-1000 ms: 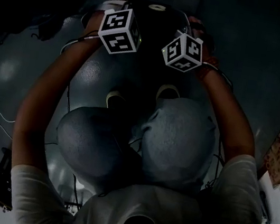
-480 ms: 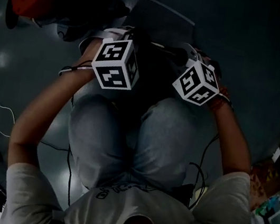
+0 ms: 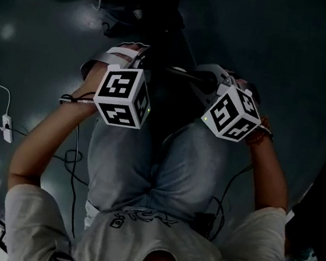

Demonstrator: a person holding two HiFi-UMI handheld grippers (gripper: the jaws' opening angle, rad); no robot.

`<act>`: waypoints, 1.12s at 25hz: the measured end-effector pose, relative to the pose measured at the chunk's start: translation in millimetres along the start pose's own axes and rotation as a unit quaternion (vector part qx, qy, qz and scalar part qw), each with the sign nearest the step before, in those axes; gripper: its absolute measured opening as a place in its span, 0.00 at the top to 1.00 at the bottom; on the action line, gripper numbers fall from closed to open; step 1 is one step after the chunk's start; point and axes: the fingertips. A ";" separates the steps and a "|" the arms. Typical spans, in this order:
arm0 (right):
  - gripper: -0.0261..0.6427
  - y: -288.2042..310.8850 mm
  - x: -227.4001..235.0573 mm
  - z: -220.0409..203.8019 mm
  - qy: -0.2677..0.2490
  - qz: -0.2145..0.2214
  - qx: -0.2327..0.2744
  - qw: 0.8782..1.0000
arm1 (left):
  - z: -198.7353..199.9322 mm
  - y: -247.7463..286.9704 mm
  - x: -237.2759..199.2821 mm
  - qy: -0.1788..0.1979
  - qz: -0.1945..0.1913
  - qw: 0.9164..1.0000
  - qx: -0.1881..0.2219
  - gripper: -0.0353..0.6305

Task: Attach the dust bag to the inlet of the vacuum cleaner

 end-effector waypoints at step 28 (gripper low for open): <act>0.91 52.1 122.6 45.6 -0.045 -0.027 -0.007 0.999 | -44.6 -36.3 -114.0 -0.077 0.137 0.987 -0.021 0.90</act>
Point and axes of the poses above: the fingertips, and each gripper's own axes: y forward along the fingers, x to its right, z out of its top, and after that the axes turned 13 degrees about -y, right-handed
